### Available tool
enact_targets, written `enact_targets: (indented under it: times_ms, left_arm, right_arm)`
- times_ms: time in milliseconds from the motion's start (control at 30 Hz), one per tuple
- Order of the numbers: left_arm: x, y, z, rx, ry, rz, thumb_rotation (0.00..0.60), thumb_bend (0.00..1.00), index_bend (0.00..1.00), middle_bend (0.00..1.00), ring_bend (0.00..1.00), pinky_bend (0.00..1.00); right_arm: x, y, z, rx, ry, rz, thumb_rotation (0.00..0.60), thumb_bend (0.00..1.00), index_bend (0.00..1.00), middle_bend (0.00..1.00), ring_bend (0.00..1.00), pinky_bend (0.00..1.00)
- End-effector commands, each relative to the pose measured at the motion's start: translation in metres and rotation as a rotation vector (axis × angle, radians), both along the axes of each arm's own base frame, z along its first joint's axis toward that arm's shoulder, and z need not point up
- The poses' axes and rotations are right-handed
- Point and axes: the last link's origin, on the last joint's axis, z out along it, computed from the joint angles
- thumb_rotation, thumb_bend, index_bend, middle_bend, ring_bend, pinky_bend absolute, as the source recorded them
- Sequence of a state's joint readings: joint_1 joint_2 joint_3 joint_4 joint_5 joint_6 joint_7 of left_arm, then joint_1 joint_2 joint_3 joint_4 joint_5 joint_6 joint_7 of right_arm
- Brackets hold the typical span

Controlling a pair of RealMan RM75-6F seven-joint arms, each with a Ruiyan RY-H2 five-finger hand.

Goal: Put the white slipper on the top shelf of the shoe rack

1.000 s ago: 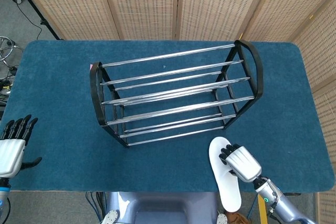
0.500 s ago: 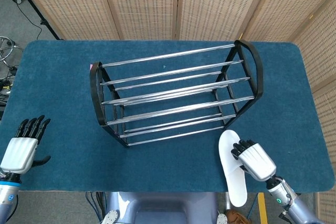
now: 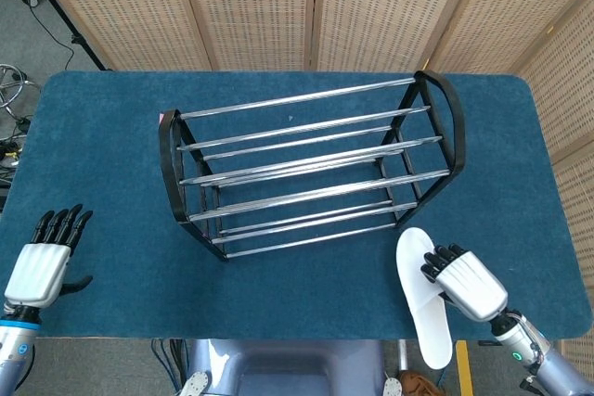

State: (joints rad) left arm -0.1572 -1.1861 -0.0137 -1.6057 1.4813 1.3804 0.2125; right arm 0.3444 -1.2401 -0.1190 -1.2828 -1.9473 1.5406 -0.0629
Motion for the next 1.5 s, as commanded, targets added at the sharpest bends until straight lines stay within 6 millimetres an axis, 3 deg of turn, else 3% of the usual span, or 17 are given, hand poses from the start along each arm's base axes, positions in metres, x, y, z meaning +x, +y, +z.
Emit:
enact_targets:
  times_ms: [33,233,433,733,1000,1500]
  left_arm:
    - [0.0,0.0,0.001,0.002,-0.001,0.002,0.6,0.0,0.0,0.0,0.0,0.0]
    - [-0.001,0.0,-0.002,-0.01,0.008,0.006,0.6,0.0,0.0,0.0,0.0,0.0]
    - [0.0,-0.001,-0.005,-0.016,0.019,0.0,0.6,0.0,0.0,0.0,0.0,0.0]
    - [-0.001,0.0,-0.007,-0.018,0.024,0.008,0.6,0.0,0.0,0.0,0.0,0.0]
    - [-0.002,0.0,-0.006,-0.012,0.019,0.013,0.6,0.0,0.0,0.0,0.0,0.0]
    - [-0.002,0.002,-0.002,-0.008,0.006,0.017,0.6,0.0,0.0,0.0,0.0,0.0]
  right_arm:
    - [-0.003,0.001,0.009,0.004,0.039,0.039,0.6,0.35,0.63,0.53,0.47,0.58]
    - [0.002,0.003,0.038,-0.02,0.071,0.136,0.6,0.35,0.63,0.53,0.47,0.59]
    - [0.012,-0.009,0.059,-0.029,0.104,0.209,0.6,0.35,0.63,0.53,0.47,0.59]
    - [0.045,-0.03,0.086,-0.088,0.064,0.294,0.6,0.36,0.63,0.53,0.47,0.59]
    - [0.066,-0.033,0.086,-0.093,0.046,0.344,0.6,0.36,0.63,0.53,0.47,0.59]
    - [0.111,-0.048,0.065,-0.107,0.05,0.394,0.6,0.36,0.64,0.54,0.47,0.59]
